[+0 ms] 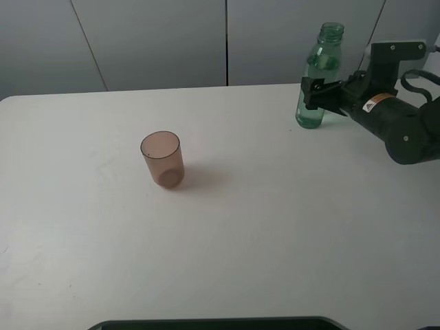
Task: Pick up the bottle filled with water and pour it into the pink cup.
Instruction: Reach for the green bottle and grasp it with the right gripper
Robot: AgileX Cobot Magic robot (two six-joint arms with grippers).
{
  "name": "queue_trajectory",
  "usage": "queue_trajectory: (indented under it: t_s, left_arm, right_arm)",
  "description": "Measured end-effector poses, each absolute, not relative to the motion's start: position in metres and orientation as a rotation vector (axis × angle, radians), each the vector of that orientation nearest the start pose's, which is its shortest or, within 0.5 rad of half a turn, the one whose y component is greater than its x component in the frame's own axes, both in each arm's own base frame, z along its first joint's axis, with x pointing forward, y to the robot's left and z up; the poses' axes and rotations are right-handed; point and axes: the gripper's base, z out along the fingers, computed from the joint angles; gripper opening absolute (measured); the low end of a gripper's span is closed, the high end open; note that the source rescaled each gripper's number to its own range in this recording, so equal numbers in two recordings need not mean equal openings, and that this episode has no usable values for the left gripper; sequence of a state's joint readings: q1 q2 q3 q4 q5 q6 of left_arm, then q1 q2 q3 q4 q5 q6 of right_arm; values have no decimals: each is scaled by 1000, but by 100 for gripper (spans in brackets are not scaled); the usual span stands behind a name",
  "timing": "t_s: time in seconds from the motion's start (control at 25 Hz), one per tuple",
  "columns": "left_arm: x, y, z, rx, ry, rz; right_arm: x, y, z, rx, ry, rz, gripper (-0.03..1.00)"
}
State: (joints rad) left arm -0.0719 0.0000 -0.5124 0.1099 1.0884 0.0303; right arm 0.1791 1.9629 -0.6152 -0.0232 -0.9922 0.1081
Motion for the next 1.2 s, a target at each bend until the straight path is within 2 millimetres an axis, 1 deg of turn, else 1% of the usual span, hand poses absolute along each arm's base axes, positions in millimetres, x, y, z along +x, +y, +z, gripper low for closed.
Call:
queue_trajectory:
  t_s: [0.52, 0.96, 1.2]
  left_arm:
    - [-7, 9, 279, 99, 2054, 107]
    - [-7, 9, 279, 99, 2054, 107]
    - [-7, 9, 279, 99, 2054, 107]
  right_arm:
    - [353, 65, 102, -99, 1856, 188, 100]
    - [378, 69, 88, -98, 1882, 187, 100]
    - [386, 71, 84, -98, 1876, 188, 100]
